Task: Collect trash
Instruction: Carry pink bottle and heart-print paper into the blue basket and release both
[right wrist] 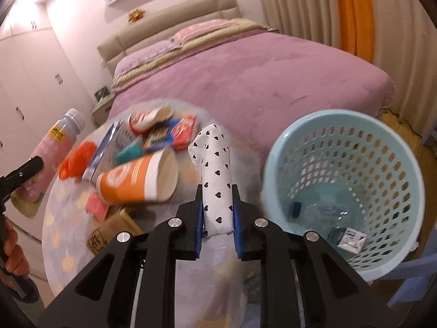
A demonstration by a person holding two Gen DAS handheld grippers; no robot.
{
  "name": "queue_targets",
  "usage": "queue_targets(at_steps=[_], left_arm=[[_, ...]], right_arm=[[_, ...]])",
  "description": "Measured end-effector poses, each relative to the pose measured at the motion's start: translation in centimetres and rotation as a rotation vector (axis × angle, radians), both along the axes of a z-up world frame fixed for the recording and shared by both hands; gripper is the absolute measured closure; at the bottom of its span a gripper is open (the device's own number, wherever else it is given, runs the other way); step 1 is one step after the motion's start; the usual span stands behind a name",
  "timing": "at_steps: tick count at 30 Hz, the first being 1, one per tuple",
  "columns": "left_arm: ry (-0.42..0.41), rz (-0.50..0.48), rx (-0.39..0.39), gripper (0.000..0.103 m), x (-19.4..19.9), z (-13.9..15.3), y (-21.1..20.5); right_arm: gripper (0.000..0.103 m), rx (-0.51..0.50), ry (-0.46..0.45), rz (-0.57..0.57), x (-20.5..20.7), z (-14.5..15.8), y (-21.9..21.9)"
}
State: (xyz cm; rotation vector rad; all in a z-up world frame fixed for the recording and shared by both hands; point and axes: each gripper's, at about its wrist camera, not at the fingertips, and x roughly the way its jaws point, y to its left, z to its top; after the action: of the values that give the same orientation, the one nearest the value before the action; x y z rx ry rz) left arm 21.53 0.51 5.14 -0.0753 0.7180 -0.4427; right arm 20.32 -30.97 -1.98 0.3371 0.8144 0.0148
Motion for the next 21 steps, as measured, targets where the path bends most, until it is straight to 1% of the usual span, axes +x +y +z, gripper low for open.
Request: queue_targets(at_steps=[4, 9, 12, 16, 18, 21], left_arm=[[-0.035, -0.087, -0.016, 0.056, 0.2, 1.2, -4.5], [-0.026, -0.187, -0.043, 0.056, 1.2, 1.2, -10.4], [0.003, -0.234, -0.063, 0.056, 2.1, 0.5, -14.1], [0.030, -0.284, -0.058, 0.056, 2.6, -0.9, -18.5], [0.054, -0.312, -0.056, 0.056, 2.8, -1.8, -20.5], [0.093, -0.336, -0.045, 0.056, 3.2, -3.7, -23.1]], right_arm=[[0.087, -0.004, -0.026, -0.057, -0.7, 1.0, -2.3], [0.087, -0.017, -0.041, -0.146, -1.4, 1.7, -6.1], [0.087, -0.009, -0.037, -0.194, -1.8, 1.5, -8.1], [0.087, 0.005, -0.007, -0.263, -1.9, 0.5, -10.7], [0.087, 0.001, 0.028, -0.310, -1.9, -0.3, -11.9], [0.087, 0.031, 0.070, -0.352, -1.8, -2.0, -13.7]])
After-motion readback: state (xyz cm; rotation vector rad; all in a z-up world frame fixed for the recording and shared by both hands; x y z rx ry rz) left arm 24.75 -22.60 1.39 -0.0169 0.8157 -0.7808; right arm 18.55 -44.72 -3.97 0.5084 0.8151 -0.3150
